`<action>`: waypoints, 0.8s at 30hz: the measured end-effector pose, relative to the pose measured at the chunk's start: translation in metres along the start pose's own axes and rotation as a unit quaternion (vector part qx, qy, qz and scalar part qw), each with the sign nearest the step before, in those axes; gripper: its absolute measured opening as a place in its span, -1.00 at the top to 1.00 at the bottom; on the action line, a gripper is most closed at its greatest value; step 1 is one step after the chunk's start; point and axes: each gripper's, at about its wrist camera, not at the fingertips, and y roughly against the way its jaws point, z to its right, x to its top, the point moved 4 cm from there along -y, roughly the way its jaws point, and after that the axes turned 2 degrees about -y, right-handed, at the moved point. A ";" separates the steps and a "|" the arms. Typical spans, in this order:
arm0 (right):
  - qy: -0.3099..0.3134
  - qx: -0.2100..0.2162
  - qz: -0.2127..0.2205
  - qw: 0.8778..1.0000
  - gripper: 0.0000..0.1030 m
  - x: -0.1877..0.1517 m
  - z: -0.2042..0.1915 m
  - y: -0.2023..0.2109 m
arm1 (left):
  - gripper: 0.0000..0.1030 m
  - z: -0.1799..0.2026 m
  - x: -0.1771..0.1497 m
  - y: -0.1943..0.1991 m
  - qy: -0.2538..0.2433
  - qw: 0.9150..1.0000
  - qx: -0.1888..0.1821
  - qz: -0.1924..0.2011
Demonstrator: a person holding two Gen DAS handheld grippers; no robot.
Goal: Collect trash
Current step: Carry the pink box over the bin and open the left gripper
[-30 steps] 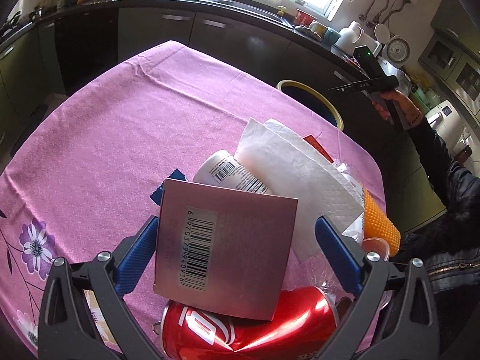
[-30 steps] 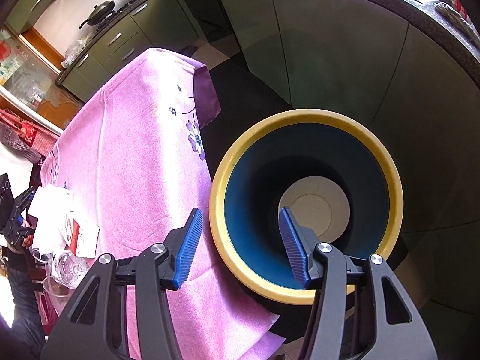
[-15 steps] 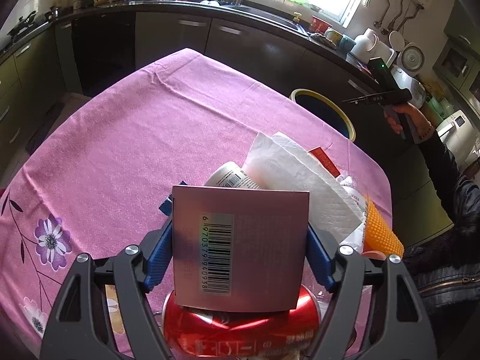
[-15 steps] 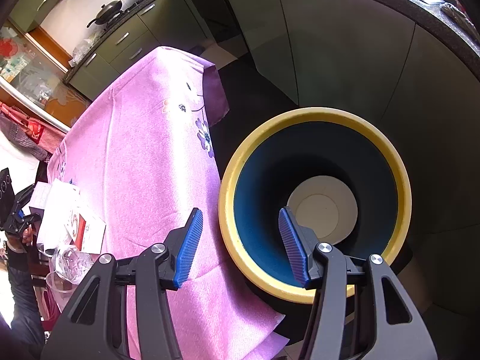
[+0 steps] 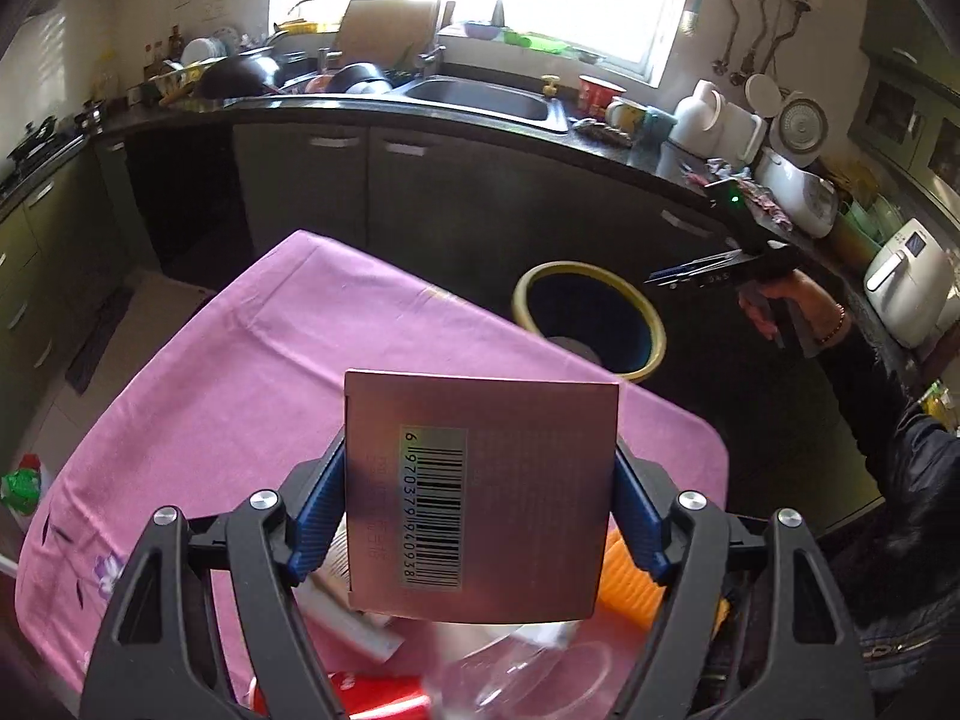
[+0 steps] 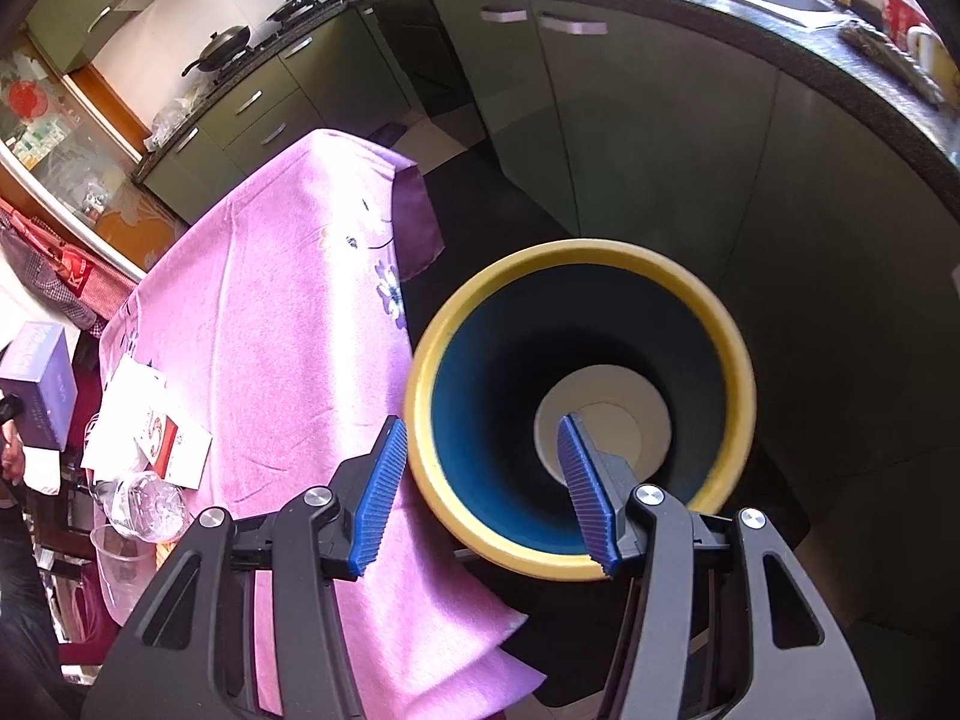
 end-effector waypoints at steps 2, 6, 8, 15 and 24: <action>-0.002 -0.004 0.011 1.000 -0.03 -0.005 0.012 0.012 | -0.41 0.029 0.024 -0.020 -0.021 1.000 -0.022 -0.003; -0.008 -0.010 0.031 0.999 -0.03 -0.017 0.038 0.038 | -0.42 0.082 0.069 -0.082 -0.062 0.996 -0.058 -0.030; -0.014 -0.012 0.040 0.999 -0.03 -0.024 0.051 0.049 | -0.41 0.102 0.086 -0.119 -0.077 0.994 -0.067 -0.048; -0.039 -0.015 0.056 0.998 -0.03 -0.050 0.098 0.075 | -0.42 0.147 0.126 -0.250 -0.090 0.988 -0.068 -0.110; -0.064 -0.017 0.058 0.996 -0.08 -0.066 0.128 0.082 | -0.54 0.144 0.128 -0.315 -0.057 0.987 -0.021 -0.150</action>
